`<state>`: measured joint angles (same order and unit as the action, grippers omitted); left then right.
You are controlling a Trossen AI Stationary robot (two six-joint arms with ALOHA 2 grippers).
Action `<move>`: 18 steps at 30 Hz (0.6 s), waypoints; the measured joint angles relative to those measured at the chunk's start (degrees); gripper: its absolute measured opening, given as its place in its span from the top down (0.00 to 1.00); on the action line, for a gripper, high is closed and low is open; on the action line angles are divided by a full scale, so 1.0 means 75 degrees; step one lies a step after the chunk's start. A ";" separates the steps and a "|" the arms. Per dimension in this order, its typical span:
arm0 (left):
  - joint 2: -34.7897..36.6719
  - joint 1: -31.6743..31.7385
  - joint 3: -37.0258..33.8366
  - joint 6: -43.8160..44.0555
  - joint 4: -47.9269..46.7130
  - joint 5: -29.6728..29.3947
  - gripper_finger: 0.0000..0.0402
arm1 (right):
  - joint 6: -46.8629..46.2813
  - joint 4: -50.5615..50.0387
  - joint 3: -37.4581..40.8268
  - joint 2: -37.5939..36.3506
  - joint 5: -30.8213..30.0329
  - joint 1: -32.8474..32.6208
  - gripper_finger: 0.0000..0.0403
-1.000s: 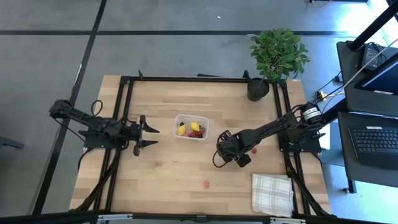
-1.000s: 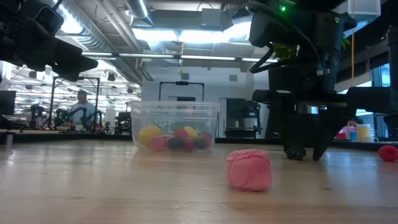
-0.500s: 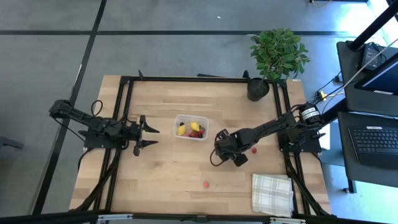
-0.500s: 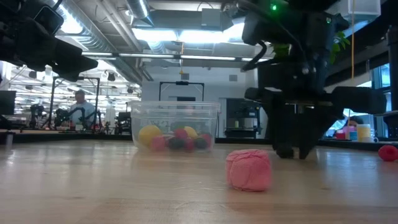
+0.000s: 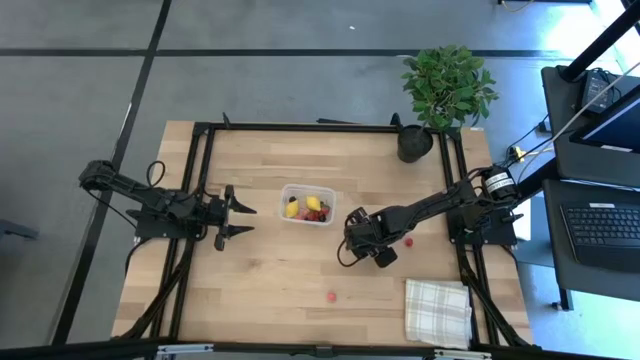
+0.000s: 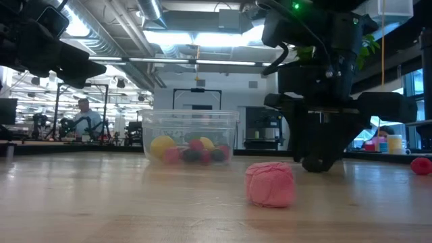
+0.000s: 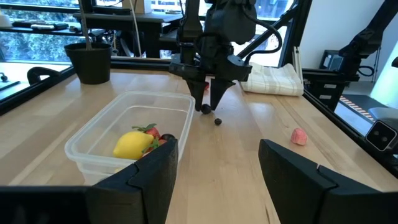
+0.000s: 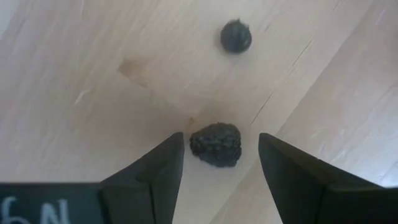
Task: Pick and placing Produce into tupperware
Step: Put the blackberry into the transparent bin
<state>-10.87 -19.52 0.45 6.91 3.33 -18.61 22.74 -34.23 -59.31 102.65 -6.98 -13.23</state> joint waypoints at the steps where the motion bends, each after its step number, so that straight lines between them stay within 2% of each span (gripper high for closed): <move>1: 0.0002 0.0001 -0.0002 -0.0001 0.0000 0.0000 0.46 | 0.0000 0.0045 0.0000 0.0000 0.0000 0.0000 0.48; 10: 0.0001 0.0000 -0.0001 -0.0002 -0.0002 0.0001 0.46 | -0.0003 0.0028 -0.0038 0.0210 0.0029 0.0000 0.50; 18: 0.0000 0.0000 -0.0003 -0.0002 0.0000 0.0001 0.46 | 0.0000 -0.0010 -0.0035 0.0274 0.0085 -0.0009 0.66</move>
<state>-10.87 -19.52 0.43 6.90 3.33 -18.60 22.74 -34.30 -59.57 104.71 -6.35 -13.30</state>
